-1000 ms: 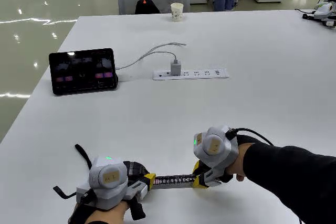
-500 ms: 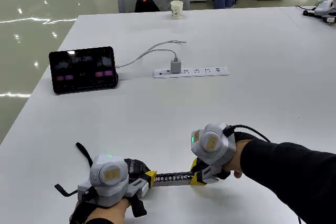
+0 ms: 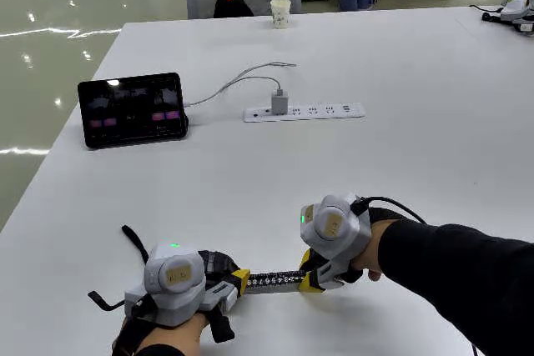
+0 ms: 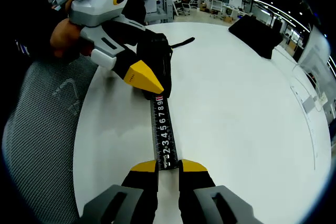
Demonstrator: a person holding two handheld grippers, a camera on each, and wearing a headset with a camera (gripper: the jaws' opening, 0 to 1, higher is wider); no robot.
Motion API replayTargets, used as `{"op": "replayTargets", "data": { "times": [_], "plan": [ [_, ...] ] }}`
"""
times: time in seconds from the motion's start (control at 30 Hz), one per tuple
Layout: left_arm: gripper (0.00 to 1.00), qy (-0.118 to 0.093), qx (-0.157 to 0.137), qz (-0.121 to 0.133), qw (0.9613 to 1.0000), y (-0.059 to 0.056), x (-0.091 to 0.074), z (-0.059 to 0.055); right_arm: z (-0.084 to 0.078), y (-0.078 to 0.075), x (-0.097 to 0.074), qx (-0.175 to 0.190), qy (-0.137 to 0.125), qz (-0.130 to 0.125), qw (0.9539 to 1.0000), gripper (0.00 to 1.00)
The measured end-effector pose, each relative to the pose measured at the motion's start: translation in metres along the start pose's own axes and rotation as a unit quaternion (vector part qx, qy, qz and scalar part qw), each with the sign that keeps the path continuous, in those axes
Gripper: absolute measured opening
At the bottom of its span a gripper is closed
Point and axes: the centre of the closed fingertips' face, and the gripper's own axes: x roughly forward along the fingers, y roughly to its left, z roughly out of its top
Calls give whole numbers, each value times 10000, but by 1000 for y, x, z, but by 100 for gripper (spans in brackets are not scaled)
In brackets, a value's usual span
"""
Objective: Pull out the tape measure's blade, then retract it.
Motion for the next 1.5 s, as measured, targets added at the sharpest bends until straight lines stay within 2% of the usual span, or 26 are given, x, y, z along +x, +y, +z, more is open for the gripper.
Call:
{"op": "replayTargets", "data": {
  "times": [0.37, 1.0, 1.5],
  "plan": [
    [62, -7, 5, -4, 10000, 0, 0, 0, 4, 2, 1, -4, -76, -16, 10000, 11],
    [62, -3, 2, 1, 10000, 0, 0, -1, 9, 3, 5, -44, -57, -38, 10000, 11],
    [62, 2, 0, -1, 10000, 0, 0, 0, 14, 3, 7, -33, -128, 44, 9999, 11]
  ]
}}
